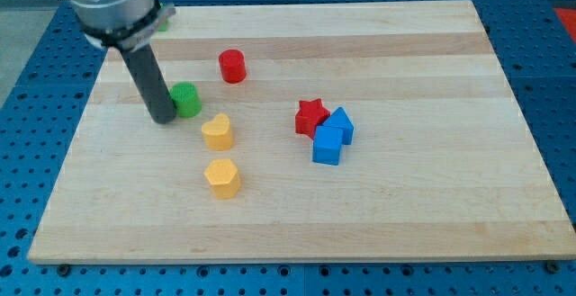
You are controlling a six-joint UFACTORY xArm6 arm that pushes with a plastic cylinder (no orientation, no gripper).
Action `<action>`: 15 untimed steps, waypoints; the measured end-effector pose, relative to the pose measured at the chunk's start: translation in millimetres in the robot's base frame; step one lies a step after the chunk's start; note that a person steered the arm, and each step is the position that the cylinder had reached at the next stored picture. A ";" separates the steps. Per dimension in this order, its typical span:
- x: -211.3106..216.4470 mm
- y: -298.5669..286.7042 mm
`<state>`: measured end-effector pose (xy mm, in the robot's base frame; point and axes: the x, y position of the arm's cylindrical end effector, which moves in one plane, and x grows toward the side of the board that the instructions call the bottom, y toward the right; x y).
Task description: Push the green circle closer to the green star
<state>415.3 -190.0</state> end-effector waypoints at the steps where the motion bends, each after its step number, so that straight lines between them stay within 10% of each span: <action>1: -26.9 -3.4; 4: 43.2 43.9; 8: -60.1 -15.7; 15: -115.1 -26.8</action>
<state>300.2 -216.7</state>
